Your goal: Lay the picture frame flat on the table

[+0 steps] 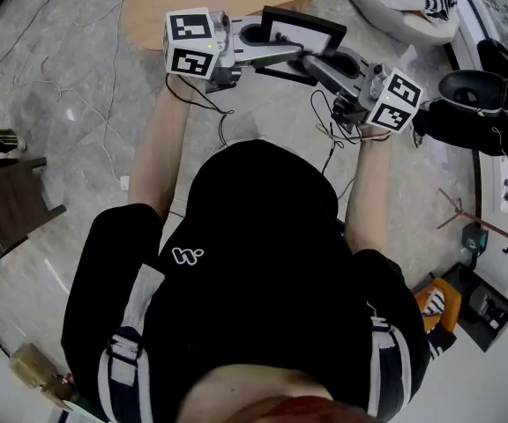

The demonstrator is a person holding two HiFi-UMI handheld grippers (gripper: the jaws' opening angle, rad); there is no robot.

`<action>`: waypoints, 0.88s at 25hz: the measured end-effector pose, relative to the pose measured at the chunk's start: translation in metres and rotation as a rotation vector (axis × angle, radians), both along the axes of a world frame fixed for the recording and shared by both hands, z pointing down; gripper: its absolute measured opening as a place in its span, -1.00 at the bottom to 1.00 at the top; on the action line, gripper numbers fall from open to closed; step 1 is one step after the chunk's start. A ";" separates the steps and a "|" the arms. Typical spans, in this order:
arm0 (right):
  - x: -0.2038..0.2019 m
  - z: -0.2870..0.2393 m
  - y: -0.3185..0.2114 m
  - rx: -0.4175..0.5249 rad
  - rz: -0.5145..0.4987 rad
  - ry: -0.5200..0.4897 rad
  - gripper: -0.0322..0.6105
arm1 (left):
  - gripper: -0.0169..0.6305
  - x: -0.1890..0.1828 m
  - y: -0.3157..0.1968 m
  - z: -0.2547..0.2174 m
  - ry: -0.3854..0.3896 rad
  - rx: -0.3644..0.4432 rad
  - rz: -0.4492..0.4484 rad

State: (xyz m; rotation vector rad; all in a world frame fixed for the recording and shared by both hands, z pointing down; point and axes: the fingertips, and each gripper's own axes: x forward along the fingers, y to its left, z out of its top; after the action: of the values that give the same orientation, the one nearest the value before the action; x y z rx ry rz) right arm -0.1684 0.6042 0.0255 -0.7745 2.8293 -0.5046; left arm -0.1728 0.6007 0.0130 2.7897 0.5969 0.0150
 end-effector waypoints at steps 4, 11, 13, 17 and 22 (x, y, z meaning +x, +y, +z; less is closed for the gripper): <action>0.002 0.001 0.001 -0.019 0.001 0.006 -0.76 | -0.90 0.002 0.002 0.000 0.005 -0.007 -0.015; 0.003 0.008 -0.002 -0.013 0.017 0.000 -0.76 | -0.90 0.003 -0.001 0.010 0.004 -0.008 -0.024; 0.002 0.013 -0.003 -0.018 0.025 0.006 -0.76 | -0.90 0.001 -0.002 0.015 -0.006 -0.003 -0.021; 0.033 0.017 -0.002 -0.019 0.031 0.003 -0.76 | -0.90 0.033 -0.001 0.018 -0.022 -0.012 -0.033; 0.073 0.018 -0.002 -0.015 0.027 -0.008 -0.76 | -0.90 0.073 0.000 0.020 -0.040 -0.005 -0.057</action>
State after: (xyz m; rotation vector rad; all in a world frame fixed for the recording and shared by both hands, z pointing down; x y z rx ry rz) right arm -0.0952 0.6022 0.0440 -0.8109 2.8071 -0.5238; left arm -0.1002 0.6006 0.0330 2.7936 0.5077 0.0568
